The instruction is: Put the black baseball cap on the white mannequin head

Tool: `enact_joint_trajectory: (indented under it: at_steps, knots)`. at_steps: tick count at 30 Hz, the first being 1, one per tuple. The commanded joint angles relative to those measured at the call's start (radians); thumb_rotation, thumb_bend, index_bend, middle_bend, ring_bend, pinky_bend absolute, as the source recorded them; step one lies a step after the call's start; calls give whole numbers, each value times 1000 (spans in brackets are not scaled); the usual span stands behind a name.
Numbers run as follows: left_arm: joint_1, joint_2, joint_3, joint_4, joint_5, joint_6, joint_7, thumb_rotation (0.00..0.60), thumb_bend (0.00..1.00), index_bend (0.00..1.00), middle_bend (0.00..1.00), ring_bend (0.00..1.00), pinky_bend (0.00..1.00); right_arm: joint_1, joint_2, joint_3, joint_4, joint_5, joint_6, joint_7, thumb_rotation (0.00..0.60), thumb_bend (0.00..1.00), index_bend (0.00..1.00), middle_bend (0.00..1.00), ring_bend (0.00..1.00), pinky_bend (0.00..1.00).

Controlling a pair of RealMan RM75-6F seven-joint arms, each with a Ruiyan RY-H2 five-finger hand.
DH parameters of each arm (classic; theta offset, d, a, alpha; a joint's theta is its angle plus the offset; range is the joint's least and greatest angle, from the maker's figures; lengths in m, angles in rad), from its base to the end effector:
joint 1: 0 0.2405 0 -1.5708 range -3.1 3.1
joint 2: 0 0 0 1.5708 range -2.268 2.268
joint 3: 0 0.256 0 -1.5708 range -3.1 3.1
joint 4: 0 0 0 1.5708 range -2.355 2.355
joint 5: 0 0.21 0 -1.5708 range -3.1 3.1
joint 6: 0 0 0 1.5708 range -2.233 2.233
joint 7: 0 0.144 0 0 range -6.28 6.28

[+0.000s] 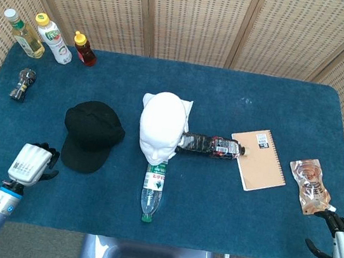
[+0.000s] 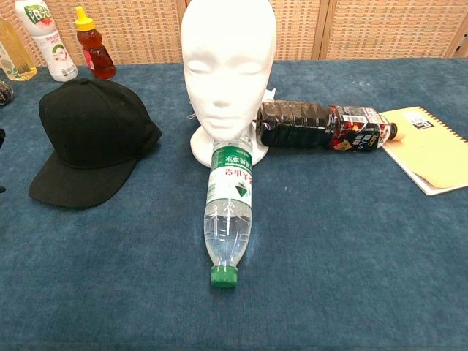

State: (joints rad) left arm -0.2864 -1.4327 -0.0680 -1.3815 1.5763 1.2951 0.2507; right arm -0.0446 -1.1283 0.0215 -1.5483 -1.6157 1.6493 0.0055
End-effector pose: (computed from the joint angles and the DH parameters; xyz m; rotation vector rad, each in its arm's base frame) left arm -0.2743 0.2422 0.0494 -1.7121 -0.6985 -0.8563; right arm -0.3196 -0.1335 0.1724 1.3530 -0.8015 0.9165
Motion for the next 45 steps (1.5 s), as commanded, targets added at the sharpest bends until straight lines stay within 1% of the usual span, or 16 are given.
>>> enact_joint_trajectory:
  at_steps: [1,6,14,27,35,45]
  knots:
    - [-23,-43,-9,42,-15,-20,-1,600,120,750,695,543,680,-1,0,0,2,2,1,2,600,152,341,388,426,415]
    - [-44,-99,-1,101,-36,-53,-15,600,119,751,695,543,679,-2,2,3,2,6,0,3,600,153,341,387,426,415]
    - [-54,-135,16,152,-60,-82,-21,600,117,750,694,543,679,-4,4,5,-1,10,0,0,600,153,341,388,426,415]
    - [-63,-208,15,244,-85,-76,-32,600,116,751,695,543,679,-10,6,5,-4,14,2,-6,600,153,341,388,427,415]
    - [-72,-255,-1,304,-98,-57,-64,600,117,750,694,543,679,-12,8,6,-5,18,0,-7,600,153,340,388,427,415]
    - [-93,-301,-7,354,-97,-52,-88,600,117,751,694,543,679,-14,9,7,-1,23,-1,-4,600,153,341,388,429,416]
